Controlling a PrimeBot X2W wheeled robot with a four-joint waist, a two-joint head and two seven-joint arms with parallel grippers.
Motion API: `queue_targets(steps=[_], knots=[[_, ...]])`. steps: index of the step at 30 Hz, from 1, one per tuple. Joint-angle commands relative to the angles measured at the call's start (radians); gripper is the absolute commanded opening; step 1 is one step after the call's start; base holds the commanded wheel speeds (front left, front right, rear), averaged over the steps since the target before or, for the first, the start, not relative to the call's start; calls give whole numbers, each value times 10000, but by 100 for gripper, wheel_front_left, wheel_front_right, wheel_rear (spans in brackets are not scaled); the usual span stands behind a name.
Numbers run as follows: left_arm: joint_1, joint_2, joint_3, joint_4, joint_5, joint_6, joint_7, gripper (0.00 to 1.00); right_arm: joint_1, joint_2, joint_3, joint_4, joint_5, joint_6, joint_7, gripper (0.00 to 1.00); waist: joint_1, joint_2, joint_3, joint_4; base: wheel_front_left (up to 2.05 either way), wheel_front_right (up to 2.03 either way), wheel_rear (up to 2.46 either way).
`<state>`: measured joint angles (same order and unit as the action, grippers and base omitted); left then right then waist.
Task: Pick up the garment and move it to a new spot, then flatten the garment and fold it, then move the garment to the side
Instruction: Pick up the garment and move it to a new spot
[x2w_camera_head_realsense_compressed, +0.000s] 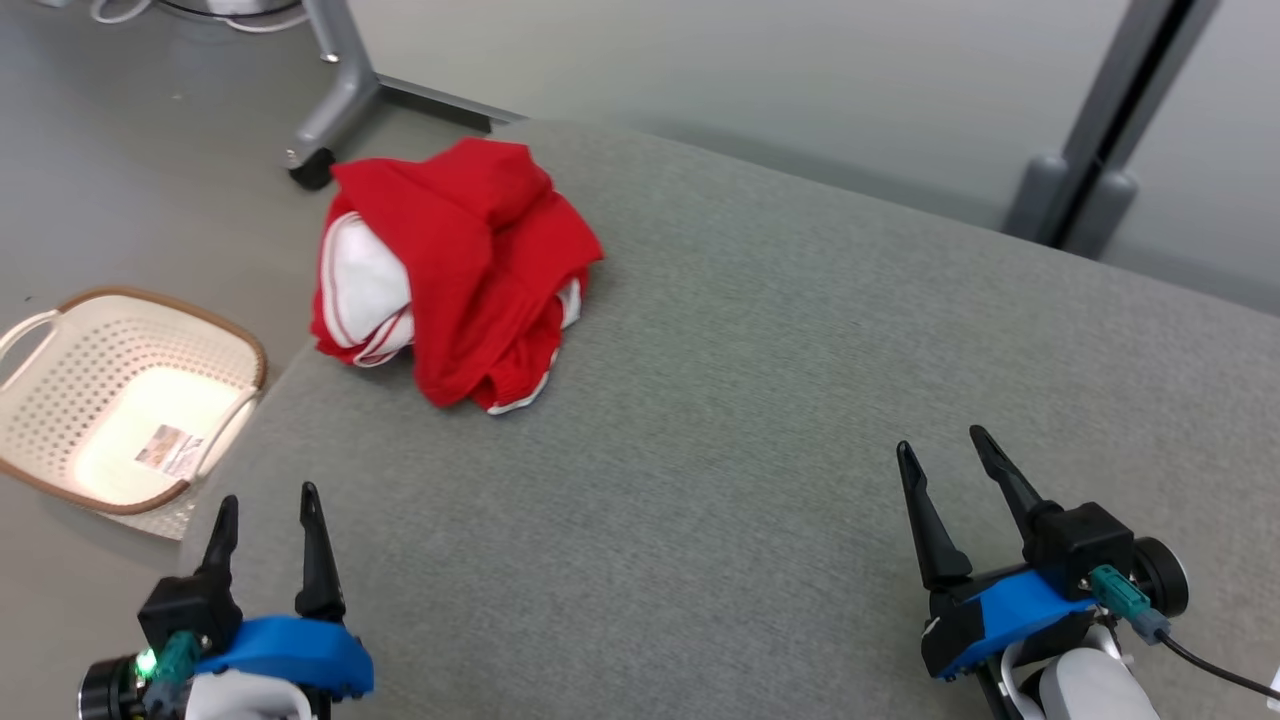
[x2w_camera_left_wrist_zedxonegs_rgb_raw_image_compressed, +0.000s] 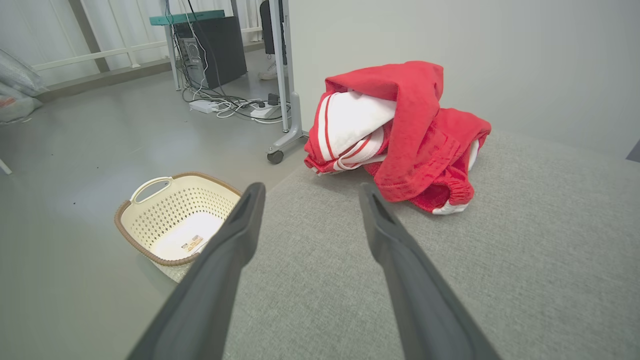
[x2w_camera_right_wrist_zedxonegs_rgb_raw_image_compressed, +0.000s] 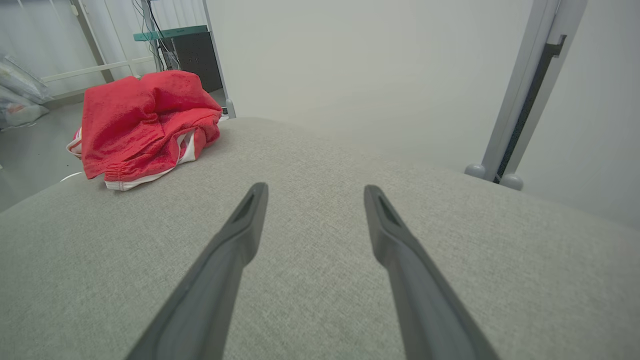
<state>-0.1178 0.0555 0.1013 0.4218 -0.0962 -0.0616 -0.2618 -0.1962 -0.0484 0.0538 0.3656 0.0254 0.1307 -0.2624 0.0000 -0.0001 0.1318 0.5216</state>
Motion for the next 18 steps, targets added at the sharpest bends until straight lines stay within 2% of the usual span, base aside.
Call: queue_targets(steps=[1,9,18], knots=[[-217,-26,40,44,-21,-35,-49,100,75,-41,14,-30,-76,1,-36,100,0,1,29,-80,0,0,0],[-2019,385,383,1046,-420,-520,-49,100,-376,-97,220,-258,-557,1,-36,100,0,1,943,-1062,0,0,0],[-3980,1087,498,2570,-536,-653,-39,100,-955,-367,505,-501,-574,1,-36,100,0,1,2038,-1901,0,0,0]])
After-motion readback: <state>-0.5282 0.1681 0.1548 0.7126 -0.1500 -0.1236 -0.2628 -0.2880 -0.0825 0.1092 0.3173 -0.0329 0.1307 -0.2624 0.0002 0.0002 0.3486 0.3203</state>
